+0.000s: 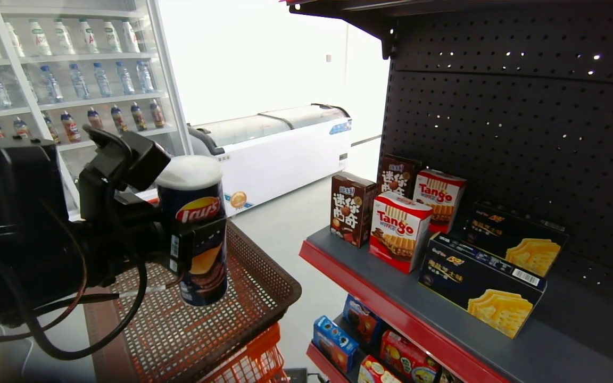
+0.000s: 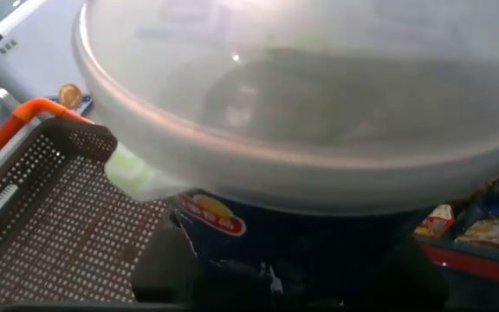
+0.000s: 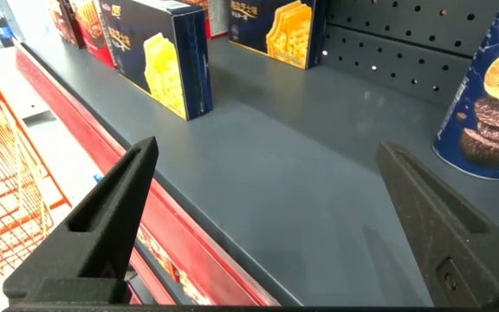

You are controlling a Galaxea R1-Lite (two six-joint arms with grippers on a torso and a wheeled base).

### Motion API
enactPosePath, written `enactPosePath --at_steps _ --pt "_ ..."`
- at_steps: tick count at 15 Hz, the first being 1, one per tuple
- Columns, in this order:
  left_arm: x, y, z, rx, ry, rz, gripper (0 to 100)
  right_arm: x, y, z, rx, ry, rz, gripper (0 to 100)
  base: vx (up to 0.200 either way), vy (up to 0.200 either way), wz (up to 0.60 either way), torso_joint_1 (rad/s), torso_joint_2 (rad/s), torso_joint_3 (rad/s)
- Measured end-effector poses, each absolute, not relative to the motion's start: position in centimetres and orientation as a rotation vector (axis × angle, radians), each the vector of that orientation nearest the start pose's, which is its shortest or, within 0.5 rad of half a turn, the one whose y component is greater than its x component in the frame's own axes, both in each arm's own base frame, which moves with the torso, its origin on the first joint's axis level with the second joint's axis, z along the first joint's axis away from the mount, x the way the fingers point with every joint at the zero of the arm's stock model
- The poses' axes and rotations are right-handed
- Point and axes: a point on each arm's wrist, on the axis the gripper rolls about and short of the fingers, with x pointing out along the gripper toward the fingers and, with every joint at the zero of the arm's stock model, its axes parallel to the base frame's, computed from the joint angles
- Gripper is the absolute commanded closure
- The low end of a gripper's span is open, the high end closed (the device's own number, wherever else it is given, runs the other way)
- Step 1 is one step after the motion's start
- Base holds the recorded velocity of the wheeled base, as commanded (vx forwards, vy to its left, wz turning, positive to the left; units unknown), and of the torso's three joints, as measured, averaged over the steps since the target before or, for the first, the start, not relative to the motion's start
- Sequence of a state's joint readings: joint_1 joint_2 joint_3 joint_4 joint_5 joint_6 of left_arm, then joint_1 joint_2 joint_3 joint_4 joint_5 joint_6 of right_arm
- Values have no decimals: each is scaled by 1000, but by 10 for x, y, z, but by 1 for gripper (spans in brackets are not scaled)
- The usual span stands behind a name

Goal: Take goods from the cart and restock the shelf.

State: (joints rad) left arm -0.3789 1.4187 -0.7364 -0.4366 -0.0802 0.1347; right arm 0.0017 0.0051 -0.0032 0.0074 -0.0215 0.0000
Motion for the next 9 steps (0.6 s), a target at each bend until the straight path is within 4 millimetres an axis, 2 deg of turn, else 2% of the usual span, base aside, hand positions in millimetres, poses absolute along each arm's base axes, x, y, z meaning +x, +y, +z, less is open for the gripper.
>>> enactPosePath --at_steps 4,9 --pt "213 -96 234 115 173 -517 100 -23 -1 76 0 10 -20 0 0 0 0 0 0 0" --pt "198 -114 223 130 206 -630 100 -23 -1 76 0 9 -21 0 0 0 0 0 0 0"
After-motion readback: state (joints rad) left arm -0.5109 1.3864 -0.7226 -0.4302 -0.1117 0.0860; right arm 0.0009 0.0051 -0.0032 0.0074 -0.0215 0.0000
